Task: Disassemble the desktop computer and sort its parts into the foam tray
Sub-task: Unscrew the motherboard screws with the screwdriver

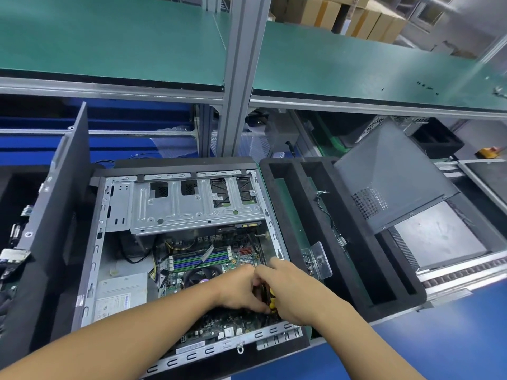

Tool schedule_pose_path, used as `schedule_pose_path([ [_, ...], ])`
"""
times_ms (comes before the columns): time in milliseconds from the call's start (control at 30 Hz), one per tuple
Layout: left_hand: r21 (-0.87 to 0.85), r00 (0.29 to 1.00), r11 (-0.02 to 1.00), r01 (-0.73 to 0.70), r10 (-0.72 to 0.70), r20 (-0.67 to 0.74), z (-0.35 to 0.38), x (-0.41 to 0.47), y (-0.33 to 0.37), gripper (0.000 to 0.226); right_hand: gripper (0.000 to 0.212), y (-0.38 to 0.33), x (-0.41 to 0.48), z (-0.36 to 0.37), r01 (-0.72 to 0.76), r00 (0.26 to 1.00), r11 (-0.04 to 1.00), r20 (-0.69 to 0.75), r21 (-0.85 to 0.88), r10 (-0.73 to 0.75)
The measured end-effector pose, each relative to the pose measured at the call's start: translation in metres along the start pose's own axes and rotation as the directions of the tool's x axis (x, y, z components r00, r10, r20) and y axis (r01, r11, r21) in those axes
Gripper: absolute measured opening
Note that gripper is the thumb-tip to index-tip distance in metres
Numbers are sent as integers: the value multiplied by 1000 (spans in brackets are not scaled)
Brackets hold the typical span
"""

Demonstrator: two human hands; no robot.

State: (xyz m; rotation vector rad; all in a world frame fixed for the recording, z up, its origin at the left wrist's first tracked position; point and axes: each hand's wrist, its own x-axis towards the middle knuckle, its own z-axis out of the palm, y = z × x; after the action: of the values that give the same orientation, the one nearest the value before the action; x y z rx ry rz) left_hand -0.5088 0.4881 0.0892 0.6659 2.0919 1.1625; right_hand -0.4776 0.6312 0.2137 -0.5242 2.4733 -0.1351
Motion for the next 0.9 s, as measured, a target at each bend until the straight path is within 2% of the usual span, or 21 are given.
schedule_pose_path([
  [67,31,1000,1000,0,0,15,1,1,1,31,34,-4,-1,1,-45,997,998,-63,-43,42],
  [133,53,1000,998,-18,17,27,1,2,3,35,39,-8,1,-1,-107,990,983,-107,-151,91],
  [233,66,999,997,-29,27,37,1,3,6,37,36,-11,5,-1,-138,988,962,-96,-237,118],
  [300,61,999,998,-19,18,30,2,2,6,42,31,-11,7,0,-115,992,966,-73,-231,101],
  [400,76,997,997,0,-6,74,-1,3,5,45,21,-8,8,-2,-33,999,991,-22,-127,30],
  [533,77,995,996,37,-44,91,-4,4,2,34,30,-2,8,-1,68,997,991,40,-114,-64],
  [667,106,998,994,10,-16,62,-1,5,9,38,32,-4,6,2,-37,999,995,-29,-95,34],
  [767,80,994,996,-26,17,109,0,5,11,31,40,-8,6,1,-125,990,967,-88,-221,108],
  [833,79,994,997,-25,16,107,0,4,12,39,35,-9,6,2,-122,991,956,-89,-265,102],
  [900,68,994,998,-7,0,105,-2,4,10,45,30,-9,6,1,-100,994,966,-61,-238,88],
])
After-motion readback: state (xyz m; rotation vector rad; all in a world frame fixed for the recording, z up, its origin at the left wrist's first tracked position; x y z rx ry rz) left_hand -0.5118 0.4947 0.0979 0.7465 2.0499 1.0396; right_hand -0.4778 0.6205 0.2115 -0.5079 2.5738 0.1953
